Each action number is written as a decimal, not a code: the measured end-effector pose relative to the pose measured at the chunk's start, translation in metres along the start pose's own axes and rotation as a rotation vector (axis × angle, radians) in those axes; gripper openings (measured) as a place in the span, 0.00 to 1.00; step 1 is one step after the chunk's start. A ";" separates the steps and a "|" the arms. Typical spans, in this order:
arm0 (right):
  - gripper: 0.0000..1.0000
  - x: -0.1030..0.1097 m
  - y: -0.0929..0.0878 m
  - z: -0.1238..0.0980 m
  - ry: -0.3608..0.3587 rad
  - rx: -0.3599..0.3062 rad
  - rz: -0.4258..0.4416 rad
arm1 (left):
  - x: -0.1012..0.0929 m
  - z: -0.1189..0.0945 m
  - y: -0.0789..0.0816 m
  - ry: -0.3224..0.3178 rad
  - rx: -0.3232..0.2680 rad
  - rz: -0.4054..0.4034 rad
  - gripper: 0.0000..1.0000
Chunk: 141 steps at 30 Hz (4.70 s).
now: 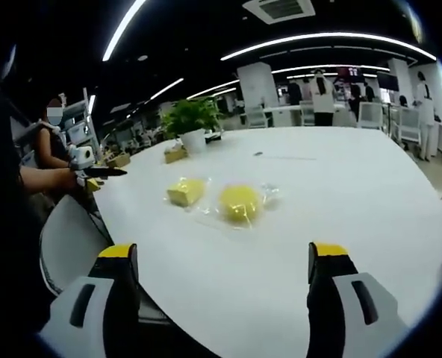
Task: Compare the silicone blocks by pressing each to a similar depth, holding the contact briefly, and releasing to observe deformation and rebound differences across the visible hardness samples.
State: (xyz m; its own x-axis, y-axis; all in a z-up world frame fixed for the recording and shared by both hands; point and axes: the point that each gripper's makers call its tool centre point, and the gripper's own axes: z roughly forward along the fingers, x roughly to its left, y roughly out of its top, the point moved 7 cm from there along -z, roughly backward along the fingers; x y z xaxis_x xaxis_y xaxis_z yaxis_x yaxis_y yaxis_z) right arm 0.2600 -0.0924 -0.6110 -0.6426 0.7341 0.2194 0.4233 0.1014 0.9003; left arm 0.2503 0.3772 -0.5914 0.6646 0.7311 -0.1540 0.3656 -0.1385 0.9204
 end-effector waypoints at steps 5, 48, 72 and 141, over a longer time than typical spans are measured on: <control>0.86 0.001 0.002 0.000 -0.002 0.005 0.003 | 0.001 0.003 -0.002 -0.002 0.023 -0.011 0.97; 0.72 0.007 0.015 -0.020 -0.023 -0.025 0.095 | 0.113 0.167 0.012 0.016 0.136 -0.754 0.58; 0.63 0.000 0.012 -0.020 -0.030 0.020 0.105 | 0.118 0.193 -0.019 -0.022 0.041 -1.071 0.11; 0.58 0.081 0.123 0.084 0.482 -0.114 -0.112 | -0.095 0.102 0.211 -0.605 -0.200 0.155 0.00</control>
State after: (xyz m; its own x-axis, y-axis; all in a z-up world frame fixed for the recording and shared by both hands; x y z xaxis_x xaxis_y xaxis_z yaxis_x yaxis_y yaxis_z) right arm 0.3133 0.0359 -0.5143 -0.9133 0.3266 0.2433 0.2794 0.0679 0.9578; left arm 0.3304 0.2105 -0.4195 0.9705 0.1994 -0.1357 0.1469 -0.0422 0.9883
